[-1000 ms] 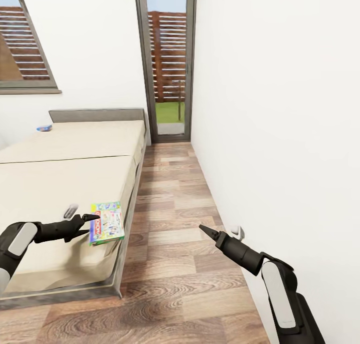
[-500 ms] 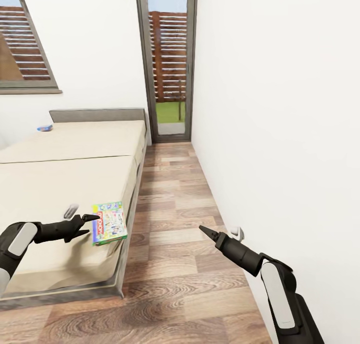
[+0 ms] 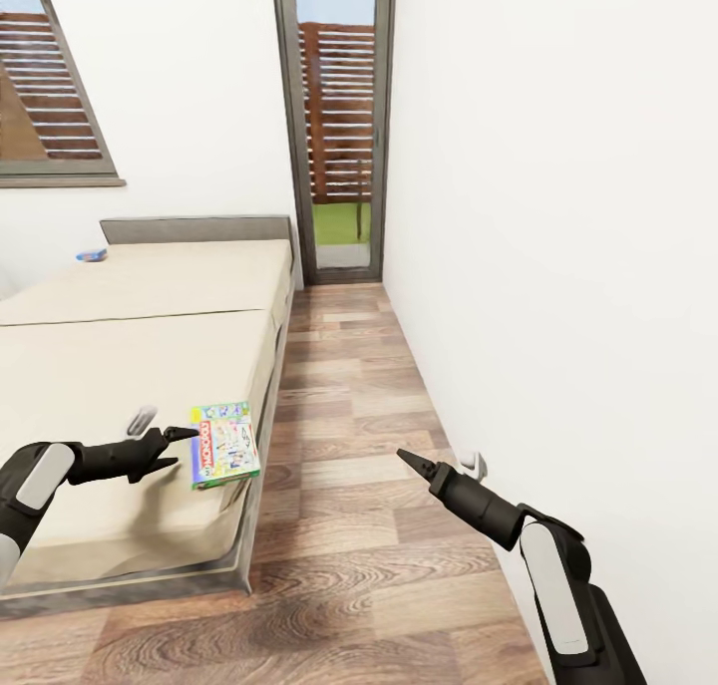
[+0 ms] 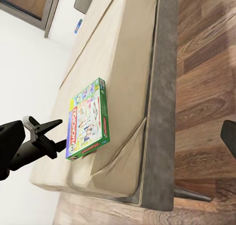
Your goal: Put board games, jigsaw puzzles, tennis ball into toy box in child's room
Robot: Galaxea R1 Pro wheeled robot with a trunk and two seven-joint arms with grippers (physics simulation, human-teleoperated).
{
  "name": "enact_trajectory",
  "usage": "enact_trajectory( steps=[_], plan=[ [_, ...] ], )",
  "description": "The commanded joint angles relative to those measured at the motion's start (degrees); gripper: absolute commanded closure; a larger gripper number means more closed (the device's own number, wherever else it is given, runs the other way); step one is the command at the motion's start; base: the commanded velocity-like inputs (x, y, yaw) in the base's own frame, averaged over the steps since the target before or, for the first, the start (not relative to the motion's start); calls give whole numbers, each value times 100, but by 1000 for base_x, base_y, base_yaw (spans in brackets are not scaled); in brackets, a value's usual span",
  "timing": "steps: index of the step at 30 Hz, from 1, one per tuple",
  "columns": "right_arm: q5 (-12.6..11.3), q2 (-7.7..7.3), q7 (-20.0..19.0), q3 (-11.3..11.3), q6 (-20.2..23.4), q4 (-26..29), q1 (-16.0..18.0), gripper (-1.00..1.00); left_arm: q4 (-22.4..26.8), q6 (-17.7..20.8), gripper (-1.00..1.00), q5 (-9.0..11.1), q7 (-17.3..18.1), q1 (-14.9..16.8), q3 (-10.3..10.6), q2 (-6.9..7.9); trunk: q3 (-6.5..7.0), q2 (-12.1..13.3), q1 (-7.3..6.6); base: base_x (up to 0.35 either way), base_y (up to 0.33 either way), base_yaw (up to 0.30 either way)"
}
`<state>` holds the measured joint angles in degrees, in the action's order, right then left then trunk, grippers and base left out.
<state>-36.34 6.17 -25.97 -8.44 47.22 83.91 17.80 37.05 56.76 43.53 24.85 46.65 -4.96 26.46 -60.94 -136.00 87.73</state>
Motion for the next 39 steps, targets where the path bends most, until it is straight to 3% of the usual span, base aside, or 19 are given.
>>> enact_trajectory(
  steps=[1, 16, 30, 35, 39],
  plan=[
    [4, 7, -23, -17, 42, 3, 4, -100, -4, 2, -100, -143, 28, 2, -14, -1, -5, -2, -1, 0, 116, 0],
    [4, 7, -23, -17, 42, 3, 4, -100, -4, 7, -100, -144, 41, 2, -54, 23, -5, -2, -1, 0, 84, 0],
    [23, 7, -23, -17, -92, -269, 47, -100, -3, 127, -100, -137, 72, -11, -440, 77, -5, -2, -1, 0, 3, 0],
    [81, 7, -23, -17, -199, -363, 54, -100, 11, 217, -100, -136, 186, -14, -524, 193, -5, -2, -1, 0, 0, 0],
    [229, 8, -23, -17, -255, -398, 56, -100, 26, 260, -100, -135, 550, -17, -561, 386, -5, -2, -1, 0, 0, 0]
  ],
)
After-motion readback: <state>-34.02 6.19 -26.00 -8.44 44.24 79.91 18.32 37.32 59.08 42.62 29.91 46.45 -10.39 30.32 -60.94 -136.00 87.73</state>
